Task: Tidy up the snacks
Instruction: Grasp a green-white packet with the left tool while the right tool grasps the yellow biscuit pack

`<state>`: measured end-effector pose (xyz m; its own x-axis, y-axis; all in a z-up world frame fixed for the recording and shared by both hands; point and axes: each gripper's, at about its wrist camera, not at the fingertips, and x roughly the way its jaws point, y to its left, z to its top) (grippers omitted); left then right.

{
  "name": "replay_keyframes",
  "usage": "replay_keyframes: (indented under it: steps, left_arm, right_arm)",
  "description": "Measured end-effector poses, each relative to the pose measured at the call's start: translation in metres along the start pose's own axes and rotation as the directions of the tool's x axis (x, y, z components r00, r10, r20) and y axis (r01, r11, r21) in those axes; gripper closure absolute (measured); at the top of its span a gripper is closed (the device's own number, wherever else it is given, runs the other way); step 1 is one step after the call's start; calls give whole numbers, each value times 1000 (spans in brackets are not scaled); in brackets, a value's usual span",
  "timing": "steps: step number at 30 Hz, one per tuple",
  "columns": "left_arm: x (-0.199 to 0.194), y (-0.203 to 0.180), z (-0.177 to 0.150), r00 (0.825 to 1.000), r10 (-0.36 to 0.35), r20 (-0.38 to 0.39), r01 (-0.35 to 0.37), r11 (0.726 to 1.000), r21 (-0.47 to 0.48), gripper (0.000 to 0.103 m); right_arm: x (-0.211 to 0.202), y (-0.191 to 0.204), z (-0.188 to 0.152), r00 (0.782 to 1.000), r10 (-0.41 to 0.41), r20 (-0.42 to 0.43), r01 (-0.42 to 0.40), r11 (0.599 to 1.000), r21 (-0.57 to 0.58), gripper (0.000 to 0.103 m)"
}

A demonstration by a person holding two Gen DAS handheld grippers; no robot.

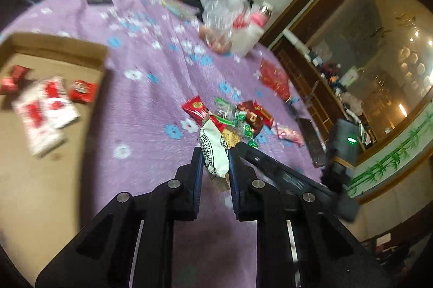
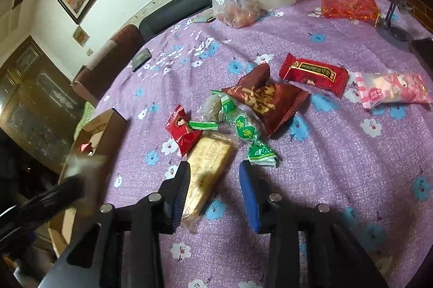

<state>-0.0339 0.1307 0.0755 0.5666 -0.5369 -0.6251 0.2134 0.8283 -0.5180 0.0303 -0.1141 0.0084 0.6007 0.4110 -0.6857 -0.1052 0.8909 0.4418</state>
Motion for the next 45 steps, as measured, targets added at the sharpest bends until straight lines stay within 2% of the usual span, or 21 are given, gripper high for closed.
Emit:
replay_keyframes:
  steps: [3, 5, 8, 9, 12, 13, 14, 19, 23, 26, 29, 31, 37, 41, 45]
  left_arm:
    - [-34, 5, -7, 998, 33, 61, -34, 999, 19, 86]
    - [-51, 11, -11, 994, 53, 93, -56, 998, 23, 86]
    - [-70, 22, -17, 989, 73, 126, -75, 997, 11, 86]
    - [-75, 26, -19, 987, 84, 138, -86, 996, 7, 86]
    - [-92, 39, -25, 982, 99, 161, -97, 995, -16, 86]
    - [-97, 43, -26, 980, 101, 169, -99, 995, -24, 86]
    - [-103, 48, -28, 978, 106, 178, -102, 994, -32, 86]
    - [-122, 68, -31, 968, 128, 217, -116, 991, -68, 86]
    - [-132, 85, -34, 965, 151, 216, -134, 986, -95, 86]
    - [-133, 104, -27, 966, 180, 186, -160, 980, -118, 86]
    - [-129, 124, -14, 960, 237, 151, -219, 968, -124, 86]
    - [-121, 138, -3, 952, 285, 112, -271, 955, -123, 86]
    - [-89, 177, 19, 951, 309, 6, -304, 939, -160, 86]
    - [-75, 189, 30, 947, 320, -21, -319, 933, -169, 86]
    - [-70, 202, 39, 958, 284, -31, -284, 935, -215, 85]
  right_arm:
    - [4, 14, 1, 996, -86, -18, 85, 996, -29, 60]
    - [9, 26, 1, 992, -128, -25, 126, 991, -49, 47]
    - [20, 47, 2, 970, -240, -28, 237, 968, -84, 38]
    - [25, 52, 2, 962, -270, -30, 266, 959, -100, 38]
    - [40, 71, -2, 909, -417, -15, 405, 892, -202, 48]
    - [39, 74, -4, 911, -413, -5, 402, 891, -212, 59]
    - [37, 73, -6, 912, -410, -5, 399, 892, -214, 66]
    - [16, 57, -17, 949, -314, -12, 307, 936, -170, 67]
    - [-7, 52, -26, 974, -225, -21, 221, 967, -125, 67]
    - [-27, 69, -25, 990, -143, 5, 143, 979, -145, 67]
    - [-38, 98, -21, 999, -52, 14, 53, 980, -190, 67]
    - [-36, 121, -19, 1000, -2, -1, 2, 974, -226, 67]
    - [5, 184, -22, 986, 109, -126, -141, 950, -279, 67]
    - [39, 221, -32, 972, 125, -198, -187, 924, -334, 67]
    - [73, 243, -42, 956, 127, -266, -218, 912, -348, 67]
